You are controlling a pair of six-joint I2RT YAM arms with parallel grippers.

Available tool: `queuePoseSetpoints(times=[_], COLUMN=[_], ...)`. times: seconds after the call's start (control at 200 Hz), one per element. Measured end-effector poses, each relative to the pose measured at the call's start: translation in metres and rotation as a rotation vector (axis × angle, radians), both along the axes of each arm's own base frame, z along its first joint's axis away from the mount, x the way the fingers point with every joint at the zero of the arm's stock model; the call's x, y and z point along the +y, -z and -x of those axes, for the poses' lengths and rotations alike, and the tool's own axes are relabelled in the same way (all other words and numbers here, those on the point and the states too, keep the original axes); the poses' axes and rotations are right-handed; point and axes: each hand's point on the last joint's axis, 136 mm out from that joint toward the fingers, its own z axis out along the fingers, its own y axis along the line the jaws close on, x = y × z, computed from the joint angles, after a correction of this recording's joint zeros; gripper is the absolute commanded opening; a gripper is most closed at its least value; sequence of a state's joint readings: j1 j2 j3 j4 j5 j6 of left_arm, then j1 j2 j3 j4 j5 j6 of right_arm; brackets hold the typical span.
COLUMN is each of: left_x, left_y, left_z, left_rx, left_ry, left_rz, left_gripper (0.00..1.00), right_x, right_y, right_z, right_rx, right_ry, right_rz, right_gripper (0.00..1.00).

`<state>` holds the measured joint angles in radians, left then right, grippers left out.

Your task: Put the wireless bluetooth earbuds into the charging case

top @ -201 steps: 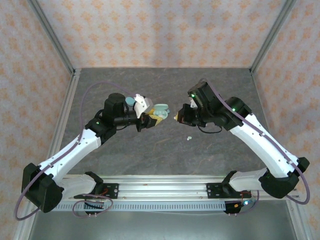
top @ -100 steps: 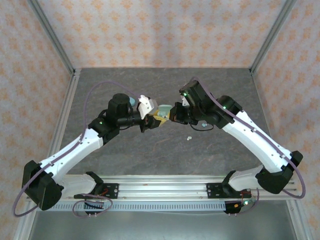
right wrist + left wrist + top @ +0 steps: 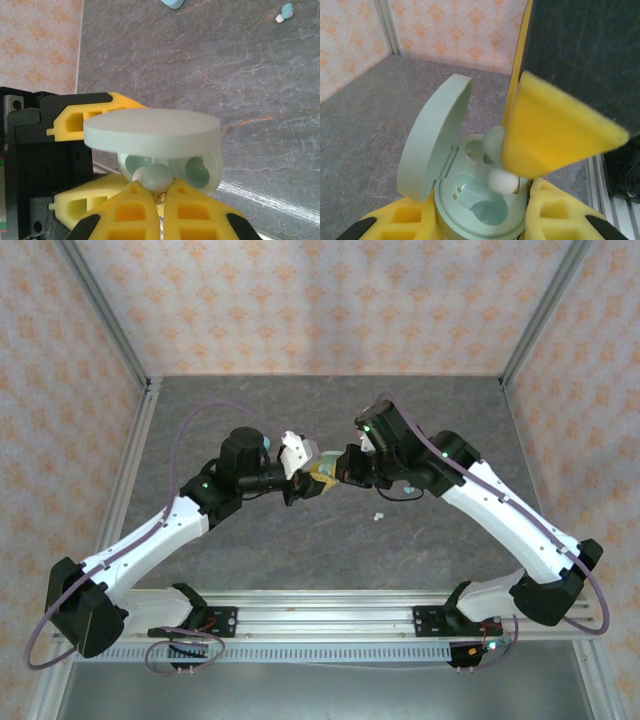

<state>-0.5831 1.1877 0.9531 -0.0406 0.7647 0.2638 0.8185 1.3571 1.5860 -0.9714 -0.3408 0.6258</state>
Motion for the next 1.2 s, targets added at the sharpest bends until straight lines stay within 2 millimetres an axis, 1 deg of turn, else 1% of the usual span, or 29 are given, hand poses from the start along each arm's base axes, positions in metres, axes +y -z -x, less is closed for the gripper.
queuePoseSetpoints(times=[0.19,0.34,0.425,0.485,0.846,1.196], left_x=[0.001,0.001,0.001,0.001,-0.001,-0.001], left_y=[0.002,0.003,0.003,0.003,0.006,0.006], left_z=[-0.001,-0.002,-0.001,-0.001,0.0,0.001], left_rx=[0.004,0.006,0.007,0.01,0.017,0.004], left_ry=[-0.008,-0.013,-0.013,-0.012,-0.007,0.0], left_rz=[-0.007,-0.01,-0.011,-0.014,-0.03,-0.038], left_gripper=[0.2,0.2,0.2,0.2,0.21,0.21], right_x=[0.007,0.007,0.007,0.008,0.011,0.009], right_y=[0.003,0.003,0.004,0.004,0.007,0.007], right_z=[-0.001,-0.002,-0.002,-0.003,-0.005,-0.004], right_rx=[-0.001,-0.008,-0.01,-0.011,-0.011,0.002], right_ry=[-0.019,-0.025,-0.03,-0.034,-0.056,-0.071], right_rz=[0.01,0.018,0.023,0.026,0.054,0.085], right_gripper=[0.08,0.09,0.13,0.14,0.15,0.26])
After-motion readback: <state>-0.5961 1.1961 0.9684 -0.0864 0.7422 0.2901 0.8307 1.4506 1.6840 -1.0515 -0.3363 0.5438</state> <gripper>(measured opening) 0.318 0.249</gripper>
